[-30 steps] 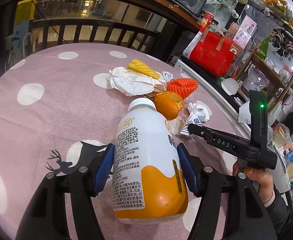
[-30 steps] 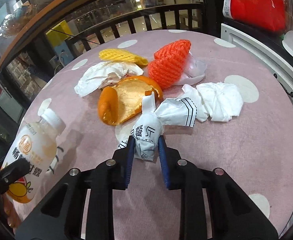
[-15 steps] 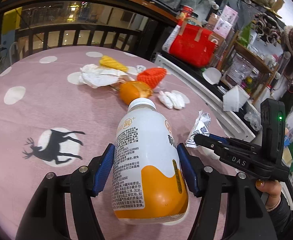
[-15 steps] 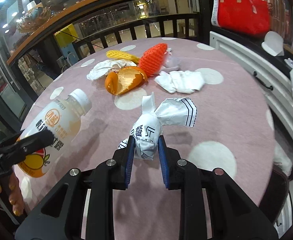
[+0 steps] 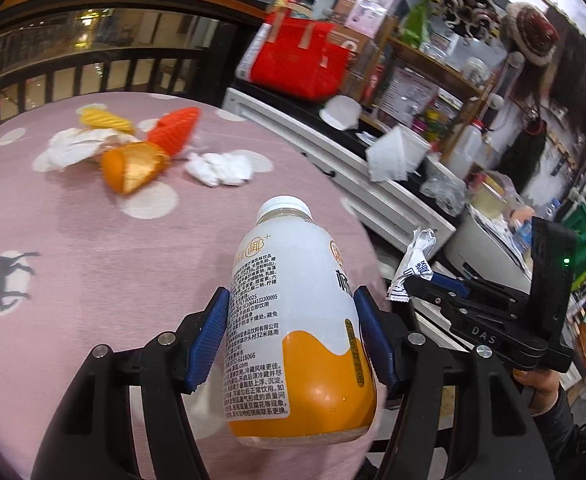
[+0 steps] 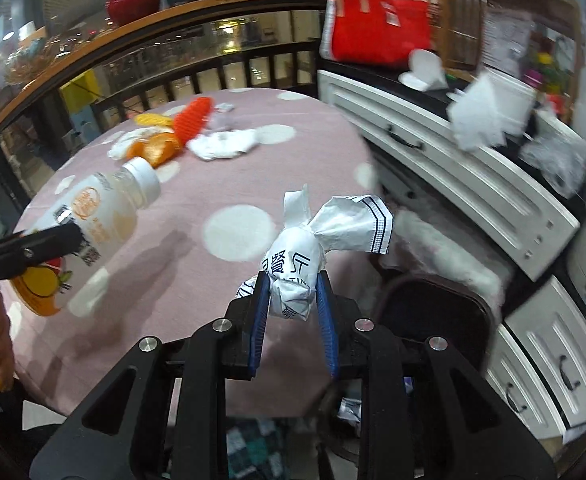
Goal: Collect trash
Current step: 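Carry the wrapper over the black bin and open the right tool while the left tool carries the bottle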
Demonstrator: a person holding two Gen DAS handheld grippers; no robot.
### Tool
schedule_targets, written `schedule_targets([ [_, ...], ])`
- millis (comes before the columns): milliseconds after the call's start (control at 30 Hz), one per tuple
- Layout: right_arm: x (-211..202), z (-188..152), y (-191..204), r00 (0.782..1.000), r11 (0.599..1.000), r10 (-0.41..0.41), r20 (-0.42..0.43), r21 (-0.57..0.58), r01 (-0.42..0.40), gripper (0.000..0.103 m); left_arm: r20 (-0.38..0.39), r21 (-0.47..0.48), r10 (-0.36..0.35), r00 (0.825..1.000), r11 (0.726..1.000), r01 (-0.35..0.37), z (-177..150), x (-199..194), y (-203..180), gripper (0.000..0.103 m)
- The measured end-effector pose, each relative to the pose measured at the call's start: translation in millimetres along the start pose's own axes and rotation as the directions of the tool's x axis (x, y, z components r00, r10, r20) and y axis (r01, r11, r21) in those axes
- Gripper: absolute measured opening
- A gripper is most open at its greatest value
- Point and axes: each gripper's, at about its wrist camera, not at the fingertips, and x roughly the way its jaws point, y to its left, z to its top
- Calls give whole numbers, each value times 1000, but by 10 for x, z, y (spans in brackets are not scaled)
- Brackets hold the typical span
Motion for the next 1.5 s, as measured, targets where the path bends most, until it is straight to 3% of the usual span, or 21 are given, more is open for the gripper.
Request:
schedule_targets([
  [167,19,-241,-481,994,993,-86,-62,72,91,25,-21,57,-69,997,996,70,-14,140,-392,62],
  [300,248,-489,-783,978,983,-127,-166,111,147,25,-53,113,-122,991,985,128,-55,308,-752,62],
  [600,1024,-1025,-1174,910,962,-116,-398,183,203,25,-153,176,-184,971,962,210,-210,683,-1315,62],
  [767,1407,-1241,-1270,870,953,-127,-476,185,241,25,-194,199,-187,963,954,225,-312,818,-1475,62],
  [900,1568,-1370,-1332,854,948,-143,-501,179,264,27,-224,204,-182,957,952,229,-376,940,-1538,62],
  [1033,1579,-1440,-1388,850,939,-155,-504,193,285,45,-252,197,-175,952,954,228,-419,1060,-1553,62],
  [1100,1528,-1425,-1431,854,933,-160,-496,206,295,47,-261,202,-165,951,954,220,-444,1114,-1564,62],
  [1233,1283,-1370,-1474,881,928,-156,-447,239,286,48,-279,208,-150,949,955,212,-478,1224,-1580,62],
  [1367,939,-1305,-1551,900,908,-204,-384,270,321,54,-303,216,-137,943,954,208,-526,1346,-1602,62],
  [1500,621,-1285,-1673,900,878,-270,-342,297,376,60,-336,224,-117,935,954,200,-610,1509,-1629,62],
])
